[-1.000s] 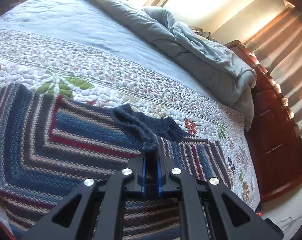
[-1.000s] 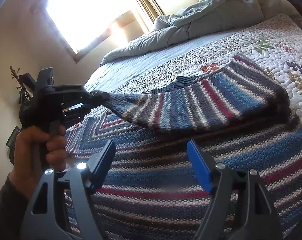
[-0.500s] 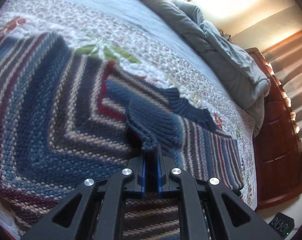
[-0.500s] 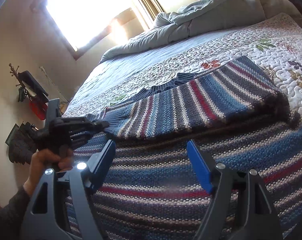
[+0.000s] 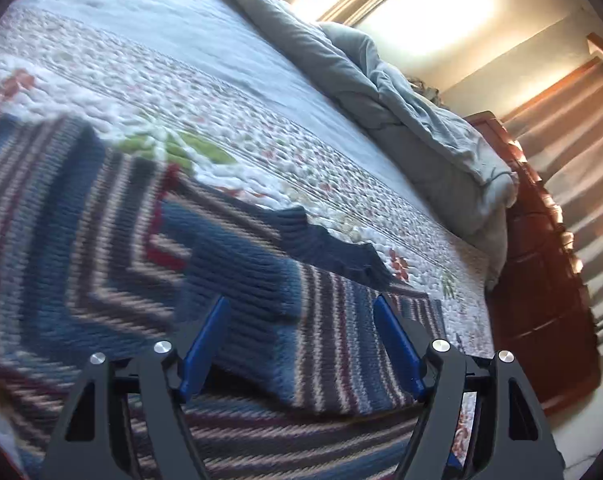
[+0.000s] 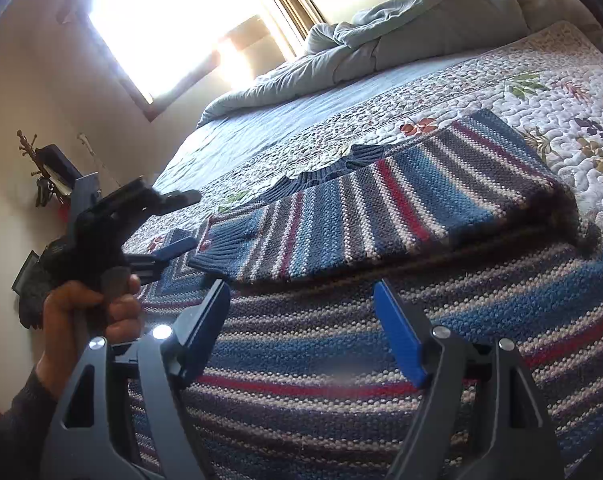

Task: Fold small clothes
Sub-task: 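Lay the cuff flat on the body and open the left tool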

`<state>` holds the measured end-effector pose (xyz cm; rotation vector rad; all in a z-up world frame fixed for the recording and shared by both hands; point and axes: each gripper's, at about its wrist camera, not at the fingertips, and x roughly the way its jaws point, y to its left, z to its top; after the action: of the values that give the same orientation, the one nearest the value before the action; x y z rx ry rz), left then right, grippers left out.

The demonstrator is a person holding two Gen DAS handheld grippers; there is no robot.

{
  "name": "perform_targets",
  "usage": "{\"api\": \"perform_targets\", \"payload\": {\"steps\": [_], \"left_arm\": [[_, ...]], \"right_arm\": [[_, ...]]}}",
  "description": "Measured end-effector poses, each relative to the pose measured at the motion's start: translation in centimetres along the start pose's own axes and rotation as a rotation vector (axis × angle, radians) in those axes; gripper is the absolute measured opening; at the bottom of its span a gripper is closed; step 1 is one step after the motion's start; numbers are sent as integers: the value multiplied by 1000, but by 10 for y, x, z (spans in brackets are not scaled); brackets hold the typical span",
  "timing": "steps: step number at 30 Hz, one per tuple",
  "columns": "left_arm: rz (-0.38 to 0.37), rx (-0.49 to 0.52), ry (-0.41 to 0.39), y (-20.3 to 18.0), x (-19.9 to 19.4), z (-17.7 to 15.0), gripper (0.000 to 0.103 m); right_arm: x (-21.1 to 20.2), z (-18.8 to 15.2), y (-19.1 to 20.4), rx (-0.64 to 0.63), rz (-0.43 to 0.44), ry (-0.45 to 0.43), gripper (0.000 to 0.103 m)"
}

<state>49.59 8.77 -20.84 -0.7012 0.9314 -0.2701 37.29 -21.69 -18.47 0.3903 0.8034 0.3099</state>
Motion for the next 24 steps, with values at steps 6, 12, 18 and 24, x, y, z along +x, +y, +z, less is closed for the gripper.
{"api": "perform_targets", "payload": {"steps": [6, 12, 18, 24], "left_arm": [[-11, -41, 86, 21, 33, -7, 75], [40, -49, 51, 38, -5, 2, 77], [104, -103, -68, 83, -81, 20, 83], [218, -193, -242, 155, -173, 45, 92]], "right_arm": [[2, 2, 1, 0, -5, 1, 76], [9, -2, 8, -22, -10, 21, 76], [10, -4, 12, -32, -17, 20, 77], [15, -7, 15, -48, -24, 33, 78]]}}
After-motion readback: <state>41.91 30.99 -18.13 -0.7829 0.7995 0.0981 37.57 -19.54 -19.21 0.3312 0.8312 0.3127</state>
